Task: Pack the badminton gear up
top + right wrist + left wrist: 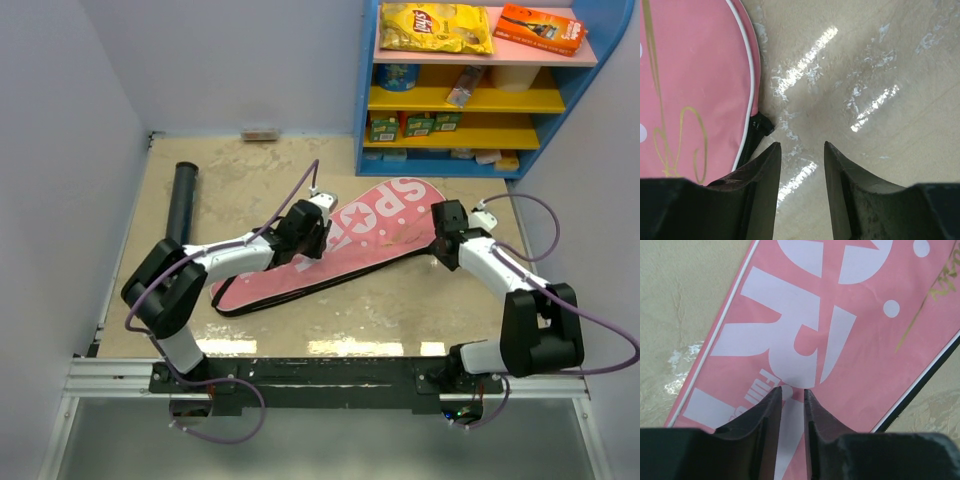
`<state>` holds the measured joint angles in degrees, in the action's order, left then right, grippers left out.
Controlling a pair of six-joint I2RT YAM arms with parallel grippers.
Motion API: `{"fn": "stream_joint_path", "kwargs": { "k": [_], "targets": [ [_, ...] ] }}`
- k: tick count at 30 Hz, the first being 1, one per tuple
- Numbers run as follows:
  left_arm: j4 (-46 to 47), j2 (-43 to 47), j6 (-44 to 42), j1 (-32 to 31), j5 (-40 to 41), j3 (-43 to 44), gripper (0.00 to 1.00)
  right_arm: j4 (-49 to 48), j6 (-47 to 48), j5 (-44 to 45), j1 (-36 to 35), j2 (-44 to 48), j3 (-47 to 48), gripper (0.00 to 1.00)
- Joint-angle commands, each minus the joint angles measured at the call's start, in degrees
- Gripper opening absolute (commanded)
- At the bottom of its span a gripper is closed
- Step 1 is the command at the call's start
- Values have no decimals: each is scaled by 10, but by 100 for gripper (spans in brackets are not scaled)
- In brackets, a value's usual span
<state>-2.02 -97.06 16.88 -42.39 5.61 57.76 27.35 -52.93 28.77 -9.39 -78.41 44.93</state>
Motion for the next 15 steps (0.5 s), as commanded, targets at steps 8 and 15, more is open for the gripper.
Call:
{"fn": "stream_joint_path", "kwargs": {
  "k": [8, 15],
  "targets": [
    [68, -31, 5, 3, -14, 0, 20, -32, 6, 6, 2, -13, 53, 43],
    [73, -32, 6, 2, -9, -10, 14, -49, 2, -6, 2, -47, 61, 39]
  ]
}}
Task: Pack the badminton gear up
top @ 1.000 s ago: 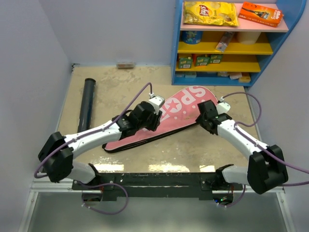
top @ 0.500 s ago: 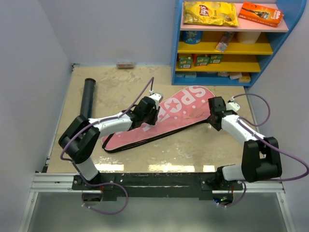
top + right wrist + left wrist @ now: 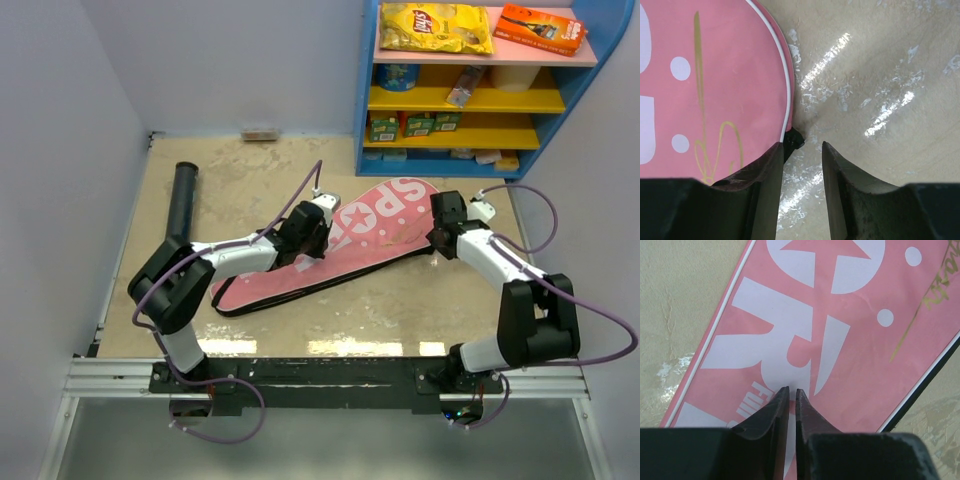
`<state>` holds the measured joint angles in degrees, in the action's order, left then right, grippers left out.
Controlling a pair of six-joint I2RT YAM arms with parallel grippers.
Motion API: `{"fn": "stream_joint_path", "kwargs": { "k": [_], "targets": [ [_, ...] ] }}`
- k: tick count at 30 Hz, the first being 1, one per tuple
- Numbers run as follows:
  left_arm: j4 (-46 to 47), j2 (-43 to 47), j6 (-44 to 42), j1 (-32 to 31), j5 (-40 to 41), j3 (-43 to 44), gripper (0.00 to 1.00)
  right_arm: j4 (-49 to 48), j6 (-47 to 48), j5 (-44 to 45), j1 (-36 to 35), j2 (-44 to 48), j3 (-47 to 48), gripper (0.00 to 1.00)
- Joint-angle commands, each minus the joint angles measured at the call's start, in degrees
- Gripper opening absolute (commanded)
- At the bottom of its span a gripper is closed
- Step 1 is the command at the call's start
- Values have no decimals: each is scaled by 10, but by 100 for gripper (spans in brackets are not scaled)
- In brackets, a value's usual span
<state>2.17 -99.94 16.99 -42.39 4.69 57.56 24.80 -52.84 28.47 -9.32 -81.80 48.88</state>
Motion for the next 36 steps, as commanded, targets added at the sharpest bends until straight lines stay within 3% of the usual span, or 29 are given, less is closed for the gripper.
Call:
{"fn": "stream_joint_path", "kwargs": {
  "k": [1, 12, 21, 25, 36],
  "targets": [
    [31, -4, 5, 2, 3, -8, 12, -30, 0, -3, 1, -15, 21, 39],
    [36, -27, 8, 2, 2, -12, 3, -46, 1, -2, 1, -55, 32, 36],
    [37, -29, 10, 2, 0, -12, 2, -60, -2, -5, 2, -58, 10, 17],
    [37, -31, 13, 2, -4, -11, 2, -67, -6, -10, 1, -59, -4, 0],
    [49, -52, 24, 2, -1, -14, 0, -100, -12, -44, 1, -38, -51, 0]
  ]
}}
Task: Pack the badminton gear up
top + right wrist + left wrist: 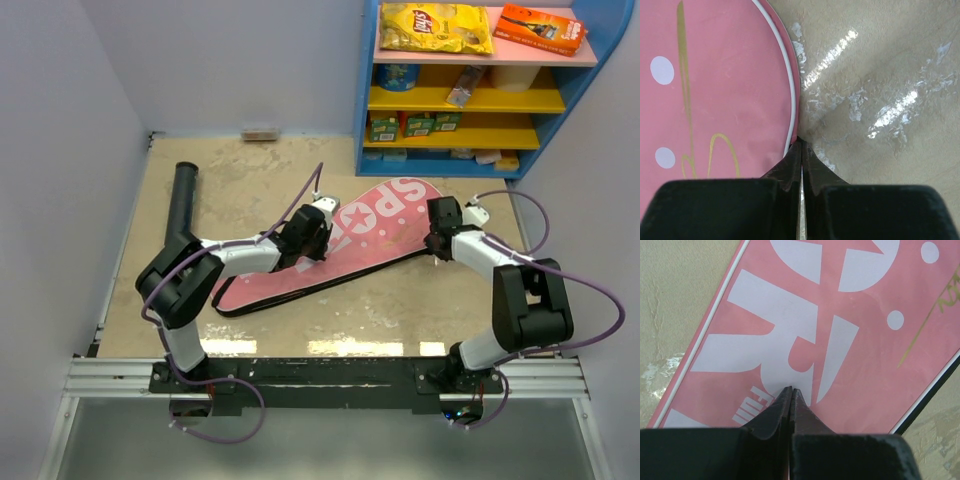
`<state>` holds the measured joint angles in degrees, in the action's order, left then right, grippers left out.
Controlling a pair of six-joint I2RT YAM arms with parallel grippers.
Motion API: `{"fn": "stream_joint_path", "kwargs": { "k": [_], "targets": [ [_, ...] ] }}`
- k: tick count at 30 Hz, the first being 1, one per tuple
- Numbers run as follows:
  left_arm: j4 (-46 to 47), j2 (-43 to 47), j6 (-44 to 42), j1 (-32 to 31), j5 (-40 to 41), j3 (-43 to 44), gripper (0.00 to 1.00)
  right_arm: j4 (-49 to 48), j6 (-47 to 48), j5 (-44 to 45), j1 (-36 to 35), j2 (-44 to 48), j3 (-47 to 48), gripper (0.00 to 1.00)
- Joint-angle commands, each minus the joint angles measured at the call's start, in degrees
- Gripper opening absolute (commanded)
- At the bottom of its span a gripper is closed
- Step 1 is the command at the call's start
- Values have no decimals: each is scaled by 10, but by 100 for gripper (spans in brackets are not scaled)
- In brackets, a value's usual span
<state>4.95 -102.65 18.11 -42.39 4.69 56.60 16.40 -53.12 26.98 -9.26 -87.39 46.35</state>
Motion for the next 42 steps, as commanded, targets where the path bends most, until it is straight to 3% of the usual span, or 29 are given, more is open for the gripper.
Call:
{"fn": "stream_joint_path", "kwargs": {
  "k": [1, 12, 35, 42],
  "targets": [
    [23, -27, 16, 2, 1, -3, 0, -19, -9, -34, 1, 27, -30, 0],
    [58, -73, 40, 2, -14, -13, 0, -42, -16, -85, -34, 78, -72, 0],
    [74, -80, 41, 2, -26, -15, 0, -33, -162, -80, -390, 21, 1, 0],
    [72, -78, 43, 2, -29, -13, 0, 32, -171, -31, -401, 56, 5, 0]
  ]
}}
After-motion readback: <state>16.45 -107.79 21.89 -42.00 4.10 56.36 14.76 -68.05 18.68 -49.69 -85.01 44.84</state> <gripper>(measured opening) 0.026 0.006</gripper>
